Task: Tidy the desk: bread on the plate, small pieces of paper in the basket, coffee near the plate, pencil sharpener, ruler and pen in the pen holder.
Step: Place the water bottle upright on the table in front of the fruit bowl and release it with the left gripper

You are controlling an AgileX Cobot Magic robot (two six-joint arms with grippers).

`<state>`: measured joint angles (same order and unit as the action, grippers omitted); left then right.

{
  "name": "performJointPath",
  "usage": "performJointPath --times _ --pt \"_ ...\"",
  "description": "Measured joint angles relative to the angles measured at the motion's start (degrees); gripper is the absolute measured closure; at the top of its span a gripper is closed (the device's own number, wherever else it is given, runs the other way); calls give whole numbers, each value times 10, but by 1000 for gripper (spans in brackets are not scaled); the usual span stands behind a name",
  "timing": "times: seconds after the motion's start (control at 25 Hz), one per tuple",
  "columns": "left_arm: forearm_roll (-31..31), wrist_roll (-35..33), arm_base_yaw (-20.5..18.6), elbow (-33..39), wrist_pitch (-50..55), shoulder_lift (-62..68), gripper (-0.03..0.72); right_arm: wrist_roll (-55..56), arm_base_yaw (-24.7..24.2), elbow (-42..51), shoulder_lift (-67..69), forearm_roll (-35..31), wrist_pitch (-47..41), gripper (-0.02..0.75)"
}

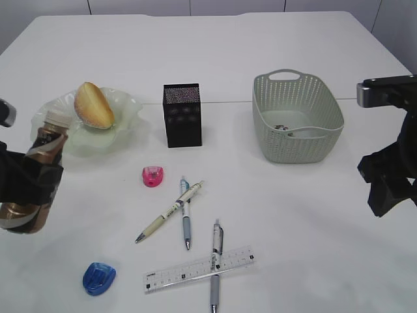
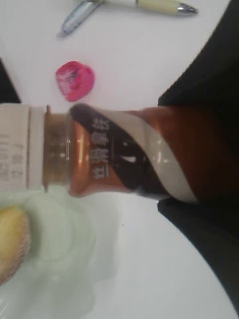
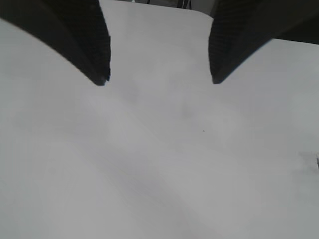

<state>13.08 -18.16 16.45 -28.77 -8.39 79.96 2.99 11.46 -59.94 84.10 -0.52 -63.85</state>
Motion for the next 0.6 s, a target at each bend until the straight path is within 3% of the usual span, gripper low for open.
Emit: performJointPath --times 0.2,0.44,0.6 --pt "-4 46 0 43 -140 -25 306 0 0 0 0 0 -2 279" --pt "-112 195 0 83 -376 -9 307 0 0 0 0 0 -5 280" --pt "-150 223 0 83 -485 36 307 0 0 0 0 0 -6 280"
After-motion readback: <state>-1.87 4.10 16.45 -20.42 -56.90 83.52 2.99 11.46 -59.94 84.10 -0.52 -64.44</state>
